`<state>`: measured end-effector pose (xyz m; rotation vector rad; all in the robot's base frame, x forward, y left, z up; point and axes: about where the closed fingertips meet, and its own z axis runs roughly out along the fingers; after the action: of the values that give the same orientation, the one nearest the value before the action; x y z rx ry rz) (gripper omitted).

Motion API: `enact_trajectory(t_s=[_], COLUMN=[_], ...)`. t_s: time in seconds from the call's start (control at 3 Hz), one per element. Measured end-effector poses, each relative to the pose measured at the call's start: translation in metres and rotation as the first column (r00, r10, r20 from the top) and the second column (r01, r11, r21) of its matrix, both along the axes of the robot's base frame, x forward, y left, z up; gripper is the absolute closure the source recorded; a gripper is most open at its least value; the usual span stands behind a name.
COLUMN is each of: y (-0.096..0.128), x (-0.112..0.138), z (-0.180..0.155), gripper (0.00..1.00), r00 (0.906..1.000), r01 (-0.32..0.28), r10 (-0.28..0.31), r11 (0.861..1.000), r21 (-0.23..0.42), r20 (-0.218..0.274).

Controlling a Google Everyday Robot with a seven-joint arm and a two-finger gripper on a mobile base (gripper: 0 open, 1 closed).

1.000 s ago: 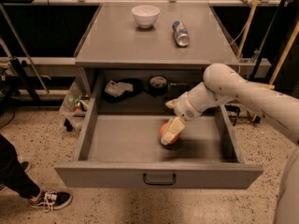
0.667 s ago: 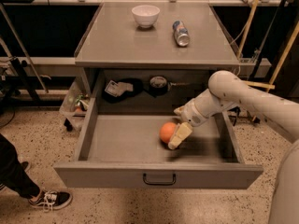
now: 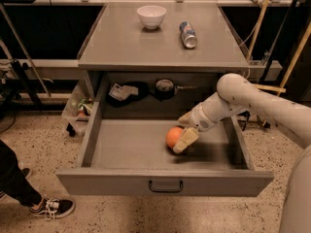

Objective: Pick orange from top drawer and place on counter

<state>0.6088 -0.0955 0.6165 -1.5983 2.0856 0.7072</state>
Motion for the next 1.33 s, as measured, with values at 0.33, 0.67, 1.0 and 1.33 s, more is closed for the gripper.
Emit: enact_trajectory(t_s=[0.33, 0.67, 1.0, 1.33], y=[0.000, 0.000, 0.000, -0.017], x=[0.000, 0.000, 0.000, 0.003], z=[0.000, 0.000, 0.000, 0.040], gripper=[0.42, 0.65, 0.88, 1.00], r00=[1.0000, 1.0000, 1.0000, 0.9945], r01=[0.000, 0.000, 0.000, 0.058], r10=[0.000, 0.000, 0.000, -0.056], r11=[1.000, 1.000, 1.000, 0.998], r21=[0.000, 0.000, 0.001, -0.019], r20=[0.000, 0.000, 0.000, 0.089])
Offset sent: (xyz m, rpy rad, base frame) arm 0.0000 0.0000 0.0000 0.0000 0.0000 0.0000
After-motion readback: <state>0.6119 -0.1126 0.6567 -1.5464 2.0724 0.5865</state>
